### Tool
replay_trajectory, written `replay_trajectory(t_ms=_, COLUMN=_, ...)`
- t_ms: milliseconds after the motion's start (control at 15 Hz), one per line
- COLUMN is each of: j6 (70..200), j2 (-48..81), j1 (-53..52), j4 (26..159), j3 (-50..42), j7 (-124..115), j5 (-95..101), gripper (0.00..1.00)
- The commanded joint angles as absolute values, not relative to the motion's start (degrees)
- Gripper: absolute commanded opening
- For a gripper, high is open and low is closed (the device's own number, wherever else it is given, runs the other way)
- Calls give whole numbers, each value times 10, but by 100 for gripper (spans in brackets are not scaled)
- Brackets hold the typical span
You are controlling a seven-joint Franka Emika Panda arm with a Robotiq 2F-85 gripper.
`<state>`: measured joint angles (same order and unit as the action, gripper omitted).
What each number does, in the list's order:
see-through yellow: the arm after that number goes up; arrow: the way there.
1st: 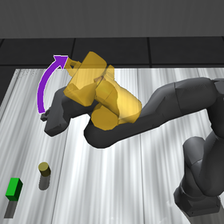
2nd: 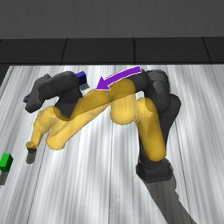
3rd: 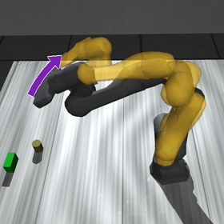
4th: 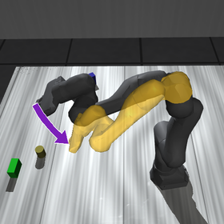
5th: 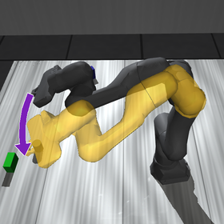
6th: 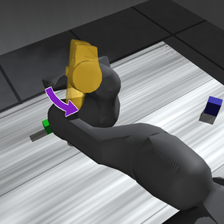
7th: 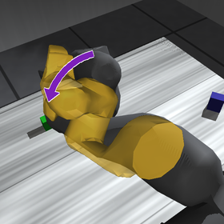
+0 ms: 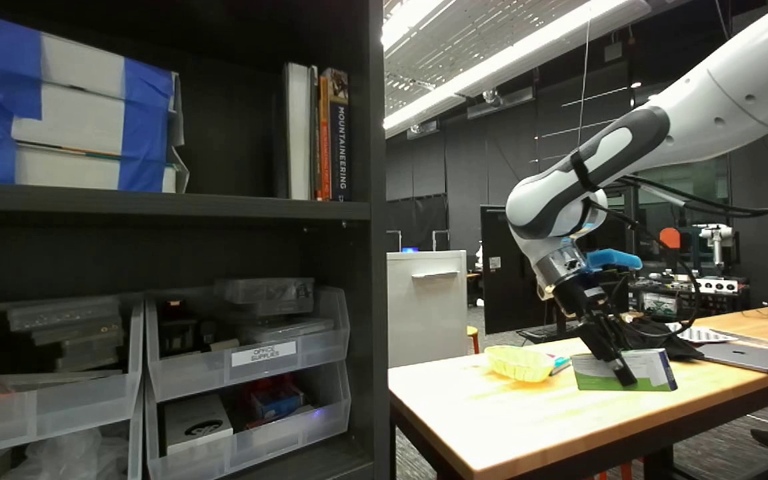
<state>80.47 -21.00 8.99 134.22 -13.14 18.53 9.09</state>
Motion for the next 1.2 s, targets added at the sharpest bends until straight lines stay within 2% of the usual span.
replay_trajectory(t_ms=0, j6=814, j2=-266, j1=97, j4=1377, j3=-152, j7=225, j5=98, gripper=13)
replay_trajectory(t_ms=333, j6=758, j2=-266, j1=82, j4=1370, j3=-130, j7=193, j5=88, gripper=13)
replay_trajectory(t_ms=867, j6=760, j2=-263, j1=51, j4=1424, j3=-85, j7=160, j5=147, gripper=13)
replay_trajectory(t_ms=1133, j6=775, j2=-291, j1=41, j4=1485, j3=-72, j7=118, j5=113, gripper=13)
